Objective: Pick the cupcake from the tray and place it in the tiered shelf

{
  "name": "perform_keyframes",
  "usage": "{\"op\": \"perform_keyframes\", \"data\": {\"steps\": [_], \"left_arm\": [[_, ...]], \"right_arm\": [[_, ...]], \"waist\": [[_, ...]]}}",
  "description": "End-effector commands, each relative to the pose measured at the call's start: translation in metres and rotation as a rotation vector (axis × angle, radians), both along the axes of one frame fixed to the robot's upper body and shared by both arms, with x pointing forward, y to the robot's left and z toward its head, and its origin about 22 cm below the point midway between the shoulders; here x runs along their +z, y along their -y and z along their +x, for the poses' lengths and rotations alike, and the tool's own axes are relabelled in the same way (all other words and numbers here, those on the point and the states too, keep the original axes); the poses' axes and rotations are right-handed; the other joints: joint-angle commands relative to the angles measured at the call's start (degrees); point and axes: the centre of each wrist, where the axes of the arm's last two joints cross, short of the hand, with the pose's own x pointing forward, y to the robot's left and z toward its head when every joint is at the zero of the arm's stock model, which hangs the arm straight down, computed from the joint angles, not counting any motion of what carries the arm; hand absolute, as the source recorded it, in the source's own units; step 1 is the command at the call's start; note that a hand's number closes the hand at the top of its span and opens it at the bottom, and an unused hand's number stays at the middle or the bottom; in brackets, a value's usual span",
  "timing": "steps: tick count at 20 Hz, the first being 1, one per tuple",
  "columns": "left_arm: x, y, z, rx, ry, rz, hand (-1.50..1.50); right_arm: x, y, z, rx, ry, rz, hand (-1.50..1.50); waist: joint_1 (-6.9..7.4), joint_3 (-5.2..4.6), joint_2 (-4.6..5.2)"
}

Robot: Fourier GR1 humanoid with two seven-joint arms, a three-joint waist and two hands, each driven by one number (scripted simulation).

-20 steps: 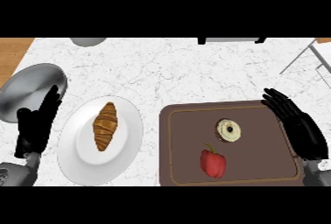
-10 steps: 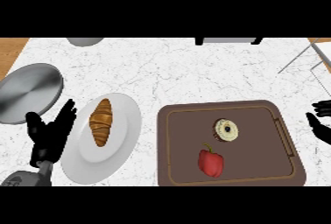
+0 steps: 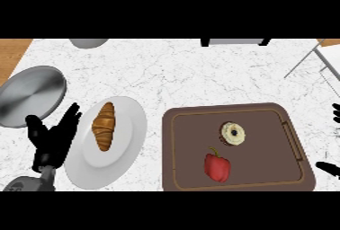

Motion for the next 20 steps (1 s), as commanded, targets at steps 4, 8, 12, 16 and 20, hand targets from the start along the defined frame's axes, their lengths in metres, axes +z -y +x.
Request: {"op": "perform_keyframes", "data": {"steps": [4,8,12,16,20], "left_arm": [[0.003,-0.011,-0.003,-0.011,-0.087,-0.013,0.00],[-0.017,0.010,0.000,-0.030,-0.091,-0.027,0.00],[0.000,0.010,0.011,-0.030,-0.061,-0.011,0.00],[-0.003,0.001,0.010,-0.060,-0.082,-0.014,0.00],[-0.024,0.015,0.000,-0.060,-0.081,-0.013,0.00]], "right_arm": [[0.070,-0.038,0.003,0.147,-0.133,-0.105,-1.50],[0.096,-0.073,-0.003,0.110,-0.200,-0.195,-1.50],[0.112,-0.107,0.003,0.006,-0.223,-0.229,-1.50],[0.103,-0.119,0.027,-0.078,-0.273,-0.307,-1.50],[0.102,-0.152,0.038,-0.087,-0.343,-0.357,-1.50]], "waist": [[0.76,-0.54,0.29],[0.45,-0.62,0.49],[1.80,-0.58,0.67],[2.66,-0.55,0.95],[2.62,-0.58,0.89]]}}
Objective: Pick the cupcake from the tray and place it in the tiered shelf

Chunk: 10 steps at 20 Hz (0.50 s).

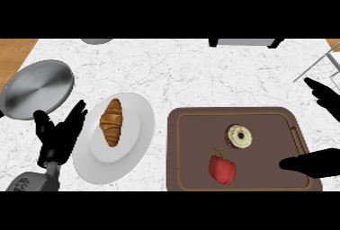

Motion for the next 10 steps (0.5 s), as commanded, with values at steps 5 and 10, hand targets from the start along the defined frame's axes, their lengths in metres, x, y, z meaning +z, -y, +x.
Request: {"op": "perform_keyframes", "data": {"steps": [5,10], "left_arm": [[-0.014,0.006,-0.023,-0.004,-0.070,-0.028,0.00],[-0.003,0.008,-0.015,0.012,-0.067,-0.008,0.00]], "right_arm": [[-0.009,-0.048,0.025,0.001,-0.157,-0.099,-1.50],[-0.018,-0.051,0.024,0.007,-0.196,-0.163,-1.50]], "waist": [[-0.19,-0.26,0.03],[-1.39,-0.21,-0.13]]}}
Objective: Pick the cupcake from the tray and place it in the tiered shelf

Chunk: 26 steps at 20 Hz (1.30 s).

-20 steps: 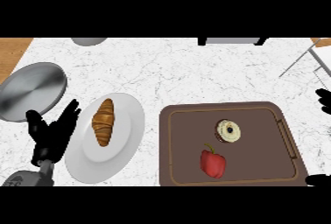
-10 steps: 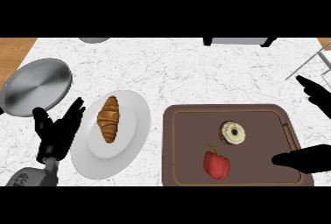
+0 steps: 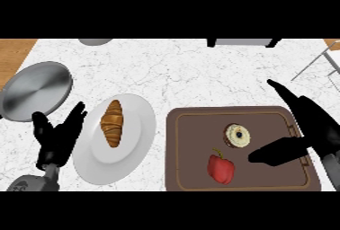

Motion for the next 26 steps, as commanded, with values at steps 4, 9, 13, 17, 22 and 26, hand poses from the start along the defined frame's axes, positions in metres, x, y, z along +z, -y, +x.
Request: {"op": "perform_keyframes", "data": {"steps": [4,9,13,17,22,26], "left_arm": [[-0.028,0.002,-0.009,0.012,-0.074,-0.010,0.00],[-0.002,-0.017,-0.004,0.019,-0.073,-0.005,0.00],[-0.008,0.012,-0.017,0.001,-0.067,-0.007,0.00],[-0.017,-0.001,-0.005,0.039,-0.065,-0.004,0.00],[-0.023,-0.021,-0.011,0.032,-0.065,-0.009,0.00],[-0.014,-0.024,-0.016,0.019,-0.065,-0.011,0.00]], "right_arm": [[-0.024,-0.038,0.010,-0.077,-0.094,-0.074,-1.50],[-0.038,-0.053,-0.004,-0.078,-0.096,-0.122,-1.50],[-0.048,-0.051,0.014,-0.110,-0.090,-0.130,-1.50],[-0.061,-0.053,0.017,-0.120,-0.099,-0.135,-1.50],[-0.073,-0.056,0.008,-0.132,-0.105,-0.198,-1.50],[-0.094,-0.054,0.021,-0.155,-0.112,-0.230,-1.50]], "waist": [[-0.68,-0.40,0.31],[-0.91,-0.37,0.13],[-0.40,-0.33,0.20],[-0.83,-0.35,0.31],[-1.19,-0.37,0.21],[-0.73,-0.34,0.25]]}}
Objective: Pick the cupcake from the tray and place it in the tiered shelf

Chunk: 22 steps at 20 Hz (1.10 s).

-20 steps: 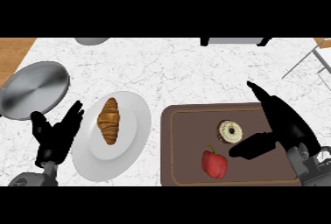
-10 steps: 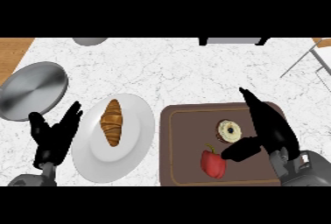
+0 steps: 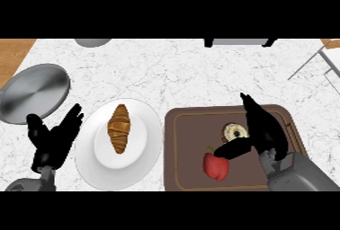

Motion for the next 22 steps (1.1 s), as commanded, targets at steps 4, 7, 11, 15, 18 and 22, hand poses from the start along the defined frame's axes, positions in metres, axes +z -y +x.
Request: {"op": "perform_keyframes", "data": {"steps": [4,7,11,15,18,22], "left_arm": [[-0.009,0.011,-0.001,0.015,-0.049,0.006,0.00],[-0.012,0.013,0.005,0.021,-0.051,0.001,0.00],[-0.018,-0.007,0.004,0.014,-0.063,-0.009,0.00],[-0.022,-0.002,-0.002,0.002,-0.070,-0.016,0.00],[-0.018,0.002,-0.006,0.006,-0.059,-0.004,0.00],[-0.017,-0.004,-0.003,-0.006,-0.059,-0.005,0.00]], "right_arm": [[-0.025,0.003,0.005,-0.079,-0.023,-0.051,-1.50],[-0.026,0.013,0.010,-0.075,0.004,-0.019,-1.50],[-0.030,-0.001,0.028,-0.053,0.022,-0.036,-1.50],[-0.041,0.009,0.031,-0.048,0.031,-0.012,-1.50],[-0.059,0.007,0.016,0.154,-0.176,-0.061,1.50],[-0.050,-0.008,0.025,0.182,-0.090,-0.016,1.50]], "waist": [[-0.11,-0.43,0.47],[-0.20,-0.44,0.50],[-0.03,-0.45,0.57],[-0.08,-0.44,0.51],[0.26,-0.44,0.63],[-0.02,-0.44,0.50]]}}
